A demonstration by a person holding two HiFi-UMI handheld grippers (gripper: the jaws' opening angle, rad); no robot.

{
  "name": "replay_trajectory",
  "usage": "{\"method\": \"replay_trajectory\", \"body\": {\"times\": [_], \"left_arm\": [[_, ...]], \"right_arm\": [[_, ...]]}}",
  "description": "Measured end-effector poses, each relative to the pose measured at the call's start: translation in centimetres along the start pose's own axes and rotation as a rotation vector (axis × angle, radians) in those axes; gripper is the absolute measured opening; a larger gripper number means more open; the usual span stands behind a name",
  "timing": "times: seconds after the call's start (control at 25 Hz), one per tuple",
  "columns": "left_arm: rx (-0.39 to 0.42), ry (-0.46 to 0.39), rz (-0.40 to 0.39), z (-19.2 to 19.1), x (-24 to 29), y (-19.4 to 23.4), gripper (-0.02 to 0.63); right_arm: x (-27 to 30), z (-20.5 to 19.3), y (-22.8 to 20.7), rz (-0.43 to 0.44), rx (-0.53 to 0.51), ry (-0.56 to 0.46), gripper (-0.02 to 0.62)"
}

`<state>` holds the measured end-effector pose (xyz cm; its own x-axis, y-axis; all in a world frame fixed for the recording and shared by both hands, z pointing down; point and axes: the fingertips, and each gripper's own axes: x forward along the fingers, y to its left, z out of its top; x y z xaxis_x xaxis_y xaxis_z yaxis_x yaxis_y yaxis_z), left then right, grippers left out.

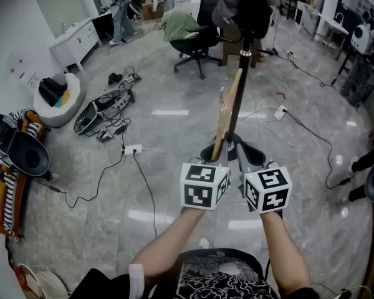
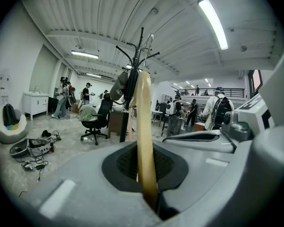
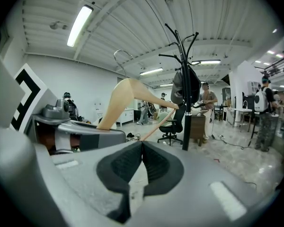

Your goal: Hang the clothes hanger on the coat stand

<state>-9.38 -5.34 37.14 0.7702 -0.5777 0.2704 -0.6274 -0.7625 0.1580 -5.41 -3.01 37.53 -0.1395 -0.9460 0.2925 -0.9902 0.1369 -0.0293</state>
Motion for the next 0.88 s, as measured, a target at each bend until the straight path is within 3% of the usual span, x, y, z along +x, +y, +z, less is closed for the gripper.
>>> {"method": "replay_trajectory", "body": {"times": [0.4, 0.88], "left_arm": [[-0.008, 0.01, 0.032, 0.2, 4.3, 0.8, 0.003], [-0.039, -0.001, 0.178, 2.1, 12.2, 0.7, 0.003]], "right_arm": [[2.4, -0.2, -4.0, 0.011, 0.015, -0.003, 0.002], [6.7, 1.3, -11.5, 0.149, -0.025, -0.01, 0.002]]}}
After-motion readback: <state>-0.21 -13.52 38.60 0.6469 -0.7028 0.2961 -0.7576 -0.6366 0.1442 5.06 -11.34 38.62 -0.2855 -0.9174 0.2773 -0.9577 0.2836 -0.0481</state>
